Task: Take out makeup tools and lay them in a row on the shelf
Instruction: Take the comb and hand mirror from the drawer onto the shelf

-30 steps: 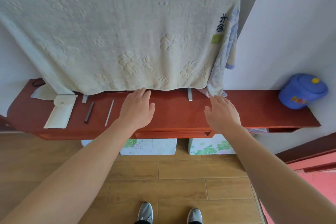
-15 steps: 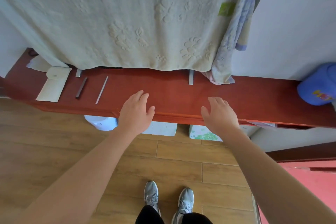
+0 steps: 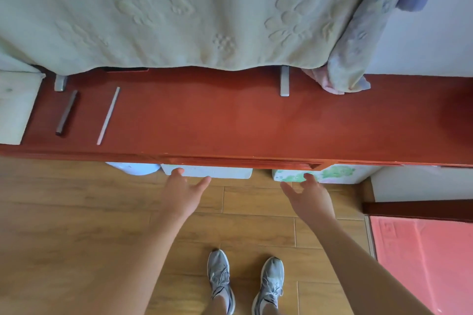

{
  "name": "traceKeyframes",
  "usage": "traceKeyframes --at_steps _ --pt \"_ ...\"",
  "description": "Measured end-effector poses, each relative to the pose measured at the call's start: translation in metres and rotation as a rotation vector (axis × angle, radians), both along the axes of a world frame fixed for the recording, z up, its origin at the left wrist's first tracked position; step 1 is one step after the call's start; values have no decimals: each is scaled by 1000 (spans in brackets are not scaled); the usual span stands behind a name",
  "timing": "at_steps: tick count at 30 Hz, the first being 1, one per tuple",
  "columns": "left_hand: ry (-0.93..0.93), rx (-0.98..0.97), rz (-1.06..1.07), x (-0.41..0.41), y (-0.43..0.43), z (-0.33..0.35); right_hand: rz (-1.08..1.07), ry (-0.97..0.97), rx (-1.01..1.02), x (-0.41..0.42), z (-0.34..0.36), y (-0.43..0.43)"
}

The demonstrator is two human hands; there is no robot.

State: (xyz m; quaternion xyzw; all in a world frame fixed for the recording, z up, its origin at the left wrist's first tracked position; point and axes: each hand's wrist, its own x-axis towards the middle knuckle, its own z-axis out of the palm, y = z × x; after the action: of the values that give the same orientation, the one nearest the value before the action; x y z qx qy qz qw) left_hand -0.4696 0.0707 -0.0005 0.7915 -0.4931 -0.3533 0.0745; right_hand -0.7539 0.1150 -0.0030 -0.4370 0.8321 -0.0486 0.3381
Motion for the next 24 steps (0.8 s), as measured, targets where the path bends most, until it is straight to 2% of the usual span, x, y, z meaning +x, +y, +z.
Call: traceKeyframes --at_steps 4,9,14,19,24 --pt "174 18 222 9 -19 -38 -268 -130 -43 -9 -34 -9" --pt "361 -47 416 7 -32 -66 -470 -274 -146 -19 -58 -22" --pt "699 -151 583 0 -39 -85 -698 -565 -268 -17 -67 -32" --pt "913 -240 645 -3 -41 -97 -774 -667 -362 -15 -82 -34" --pt "993 -278 658 -3 -38 -104 -803 -712 -405 -15 -84 -30"
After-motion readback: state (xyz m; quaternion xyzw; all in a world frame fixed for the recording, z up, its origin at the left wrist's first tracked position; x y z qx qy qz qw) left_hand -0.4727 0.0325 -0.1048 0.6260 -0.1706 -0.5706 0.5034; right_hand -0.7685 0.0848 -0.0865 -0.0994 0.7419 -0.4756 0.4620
